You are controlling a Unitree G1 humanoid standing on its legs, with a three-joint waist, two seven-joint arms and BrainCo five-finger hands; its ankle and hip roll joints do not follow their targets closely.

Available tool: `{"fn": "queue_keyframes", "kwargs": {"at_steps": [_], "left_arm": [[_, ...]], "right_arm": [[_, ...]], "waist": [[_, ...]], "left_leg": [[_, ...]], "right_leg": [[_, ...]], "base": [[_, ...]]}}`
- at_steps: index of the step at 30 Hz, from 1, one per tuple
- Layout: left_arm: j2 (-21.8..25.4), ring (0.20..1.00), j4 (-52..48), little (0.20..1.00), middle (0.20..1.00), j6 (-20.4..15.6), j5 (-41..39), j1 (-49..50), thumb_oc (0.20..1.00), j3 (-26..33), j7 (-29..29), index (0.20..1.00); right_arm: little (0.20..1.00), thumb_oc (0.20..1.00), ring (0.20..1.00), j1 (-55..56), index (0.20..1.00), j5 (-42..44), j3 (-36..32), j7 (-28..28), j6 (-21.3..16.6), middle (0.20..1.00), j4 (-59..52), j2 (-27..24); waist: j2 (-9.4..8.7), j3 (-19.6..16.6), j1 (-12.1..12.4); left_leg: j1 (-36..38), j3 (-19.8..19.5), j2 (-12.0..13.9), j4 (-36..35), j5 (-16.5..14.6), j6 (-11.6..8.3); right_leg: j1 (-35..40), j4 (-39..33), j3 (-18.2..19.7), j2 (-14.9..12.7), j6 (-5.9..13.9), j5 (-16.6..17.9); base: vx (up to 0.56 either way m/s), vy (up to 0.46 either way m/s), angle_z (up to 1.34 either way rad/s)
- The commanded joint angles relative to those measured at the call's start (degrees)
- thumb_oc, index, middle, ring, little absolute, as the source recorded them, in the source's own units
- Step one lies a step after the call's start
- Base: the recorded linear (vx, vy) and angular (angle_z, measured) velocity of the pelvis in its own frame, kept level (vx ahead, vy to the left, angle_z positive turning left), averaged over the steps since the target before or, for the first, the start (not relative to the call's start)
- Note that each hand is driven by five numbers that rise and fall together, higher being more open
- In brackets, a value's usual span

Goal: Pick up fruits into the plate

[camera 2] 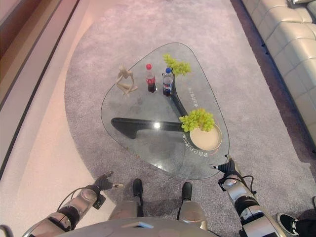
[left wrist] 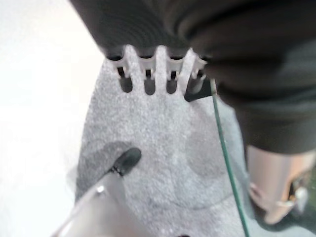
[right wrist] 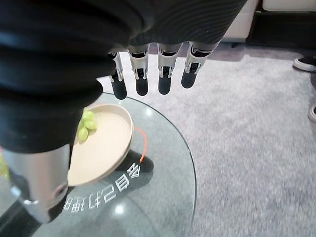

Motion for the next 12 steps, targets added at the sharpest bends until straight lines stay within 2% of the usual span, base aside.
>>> {"fn": "queue_keyframes", "kwargs": {"at_steps": [1, 3, 7, 12], "left_arm": [[-2.00, 1.000, 4.85, 1.000, 1.000, -0.64, -4.22, -2.42, 1.000, 2.42, -2.62, 1.000], [-3.11, 1.000, 6.06, 1.000, 1.000, -0.16, -7.97, -1.30, 1.000, 4.00, -5.14, 1.000], [-6.02, 1.000, 10.35, 1.000, 1.000, 0.66, -13.51, 1.45, 1.000, 8.87, -8.23, 1.000], [-8.09, 1.000, 12.71, 1.000, 1.000, 2.52, -16.84, 3.61, 1.000, 12.69, -8.06, 1.000]], "right_arm": [[1.000, 1.000, 1.000, -0.95, 1.000, 9.68, -0.61, 8.37, -5.53, 1.000, 1.34, 1.59], [1.000, 1.000, 1.000, 0.69, 1.000, 16.33, -1.93, 14.73, -6.43, 1.000, 4.03, 3.77], [1.000, 1.000, 1.000, 3.70, 1.000, 24.02, -6.94, 23.11, -6.66, 1.000, 13.57, 7.74], [1.000, 1.000, 1.000, 5.76, 1.000, 20.96, -8.80, 23.03, -4.82, 1.000, 17.77, 9.43]], "waist": [[0.22, 0.93, 1.28], [0.35, -0.05, 1.27], [0.84, -2.27, 1.18], [1.29, -3.46, 0.89]], "left_leg": [[4.93, -0.06, -1.93, 2.41, -12.07, 1.97], [5.68, -0.07, -1.97, 2.22, -12.11, 1.92], [7.87, 0.17, -2.04, 1.47, -12.49, 1.95], [9.33, 0.51, -2.13, 0.98, -12.84, 1.95]], "right_leg": [[1.44, 5.21, -1.53, -1.26, 0.66, -6.85], [2.25, 5.01, -1.70, -1.30, 0.57, -6.97], [4.44, 4.38, -2.19, -1.32, 0.40, -7.37], [6.13, 3.48, -2.35, -1.37, 0.31, -7.50]], "base": [[0.07, 0.016, -0.01], [0.09, 0.019, 0.00], [0.13, 0.025, 0.02], [0.08, 0.029, 0.00]]}}
